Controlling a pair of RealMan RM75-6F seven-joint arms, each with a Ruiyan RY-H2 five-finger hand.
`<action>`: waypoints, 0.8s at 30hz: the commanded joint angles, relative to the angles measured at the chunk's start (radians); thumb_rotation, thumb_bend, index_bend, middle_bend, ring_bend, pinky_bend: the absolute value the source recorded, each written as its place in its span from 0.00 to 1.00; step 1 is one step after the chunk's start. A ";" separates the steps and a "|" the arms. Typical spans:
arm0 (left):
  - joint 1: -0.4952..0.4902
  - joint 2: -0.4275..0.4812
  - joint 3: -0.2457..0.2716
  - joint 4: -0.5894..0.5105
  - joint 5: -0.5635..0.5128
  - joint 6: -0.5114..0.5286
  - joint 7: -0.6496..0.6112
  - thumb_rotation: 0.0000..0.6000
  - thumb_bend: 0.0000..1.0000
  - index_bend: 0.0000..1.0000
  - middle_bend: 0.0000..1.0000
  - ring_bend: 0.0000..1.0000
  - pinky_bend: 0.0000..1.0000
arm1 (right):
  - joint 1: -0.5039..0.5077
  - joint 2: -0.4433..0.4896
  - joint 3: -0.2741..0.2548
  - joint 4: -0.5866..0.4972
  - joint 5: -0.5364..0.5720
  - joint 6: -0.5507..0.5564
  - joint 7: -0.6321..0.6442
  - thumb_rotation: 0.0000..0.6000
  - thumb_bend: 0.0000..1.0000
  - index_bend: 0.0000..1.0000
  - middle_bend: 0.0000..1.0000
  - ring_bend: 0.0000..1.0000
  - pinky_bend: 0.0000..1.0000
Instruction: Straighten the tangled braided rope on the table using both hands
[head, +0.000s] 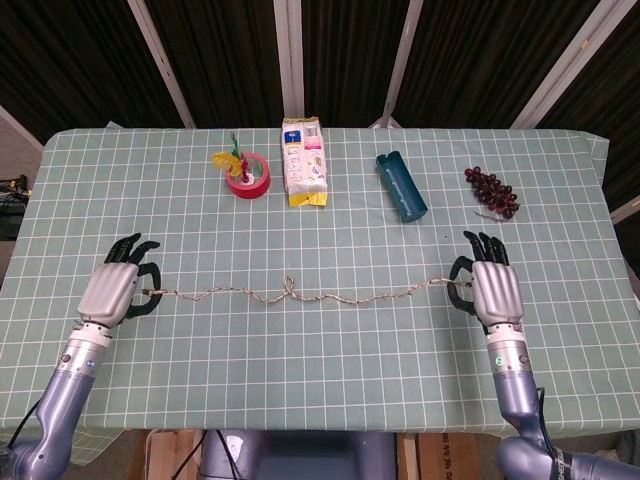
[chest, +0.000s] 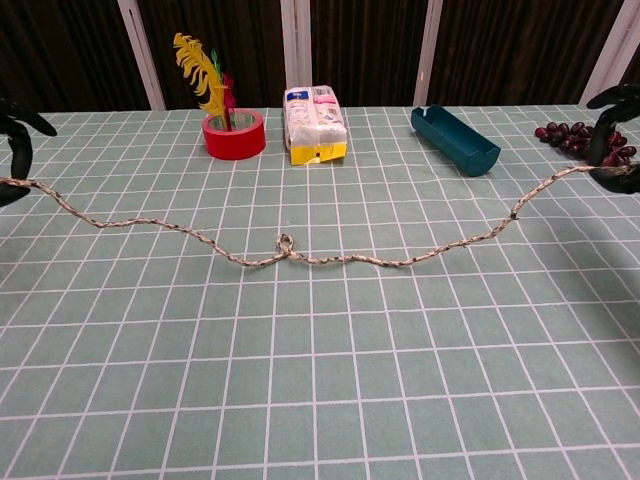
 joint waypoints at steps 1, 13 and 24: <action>0.012 0.011 0.013 0.016 0.012 0.000 -0.020 1.00 0.48 0.62 0.16 0.00 0.00 | -0.003 0.003 0.000 0.007 0.000 0.003 0.002 1.00 0.46 0.65 0.13 0.00 0.00; 0.037 0.030 0.031 0.078 0.033 0.002 -0.078 1.00 0.48 0.62 0.16 0.00 0.00 | -0.021 0.032 0.022 0.071 0.029 0.000 0.041 1.00 0.46 0.65 0.13 0.00 0.00; 0.043 0.013 0.039 0.104 0.033 -0.006 -0.080 1.00 0.48 0.62 0.16 0.00 0.00 | -0.036 0.054 0.036 0.130 0.064 -0.021 0.080 1.00 0.46 0.65 0.13 0.00 0.00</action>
